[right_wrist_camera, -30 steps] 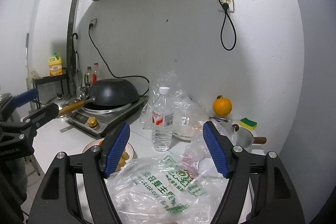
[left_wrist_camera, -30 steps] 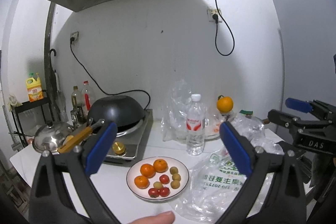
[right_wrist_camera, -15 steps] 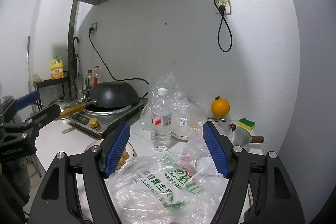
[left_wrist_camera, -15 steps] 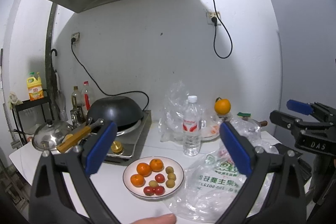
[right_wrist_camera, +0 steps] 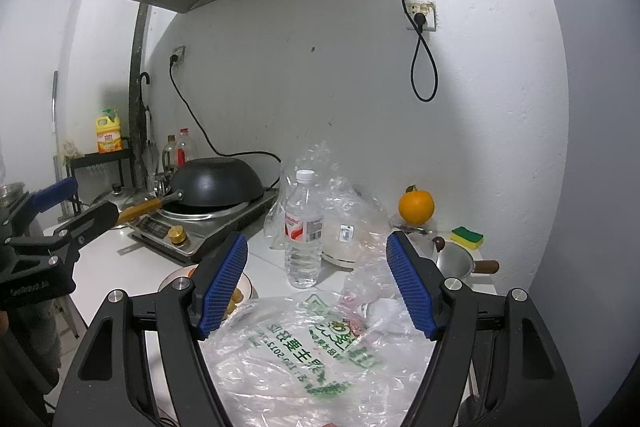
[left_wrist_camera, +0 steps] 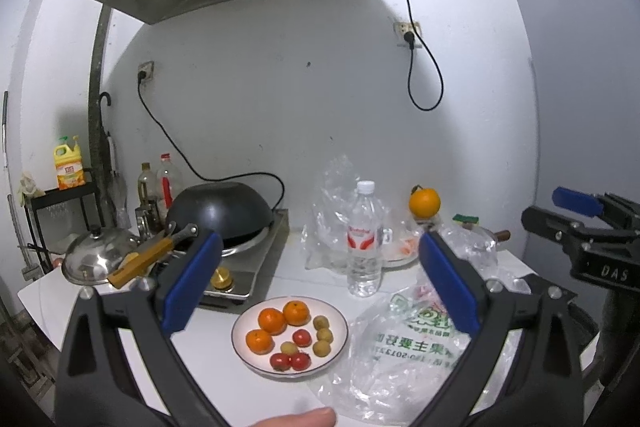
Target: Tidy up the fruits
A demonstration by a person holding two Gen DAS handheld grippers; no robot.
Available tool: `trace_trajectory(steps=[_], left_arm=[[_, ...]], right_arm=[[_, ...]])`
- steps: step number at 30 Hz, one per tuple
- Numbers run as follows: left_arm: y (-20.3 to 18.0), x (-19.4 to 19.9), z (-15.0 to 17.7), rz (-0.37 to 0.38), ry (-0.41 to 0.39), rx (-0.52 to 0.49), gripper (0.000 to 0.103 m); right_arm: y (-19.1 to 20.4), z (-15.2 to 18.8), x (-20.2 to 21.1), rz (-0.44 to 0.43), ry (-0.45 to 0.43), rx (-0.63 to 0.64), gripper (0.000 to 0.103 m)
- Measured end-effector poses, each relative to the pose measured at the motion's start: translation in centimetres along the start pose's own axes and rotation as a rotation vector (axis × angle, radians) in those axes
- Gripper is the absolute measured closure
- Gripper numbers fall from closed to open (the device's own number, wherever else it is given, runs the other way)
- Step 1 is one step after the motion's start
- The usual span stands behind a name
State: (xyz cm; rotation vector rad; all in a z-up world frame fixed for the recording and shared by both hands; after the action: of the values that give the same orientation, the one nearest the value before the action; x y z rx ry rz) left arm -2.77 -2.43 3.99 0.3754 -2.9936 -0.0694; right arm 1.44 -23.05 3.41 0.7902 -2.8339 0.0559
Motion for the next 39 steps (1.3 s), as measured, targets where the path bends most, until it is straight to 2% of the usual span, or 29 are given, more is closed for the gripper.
trace_trajectory(steps=[39], left_arm=[[-0.29, 0.62, -0.23, -0.002, -0.014, -0.009, 0.003]], right_arm=[[0.58, -0.17, -0.24, -0.008, -0.003, 0.02, 0.028]])
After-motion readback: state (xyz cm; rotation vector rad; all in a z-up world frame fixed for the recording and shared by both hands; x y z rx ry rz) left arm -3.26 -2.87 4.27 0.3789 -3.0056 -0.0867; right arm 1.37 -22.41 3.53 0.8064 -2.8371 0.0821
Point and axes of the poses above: each gripper's, at about its wrist camera, not at the fingertips, and x roughly against the way its jaws point, y to its left, z to its underside, the point moved 2 cm from there along -x, roughly the way its jaws point, and after that the axes turned 11 degrees about -z, right-handed, at the moved point
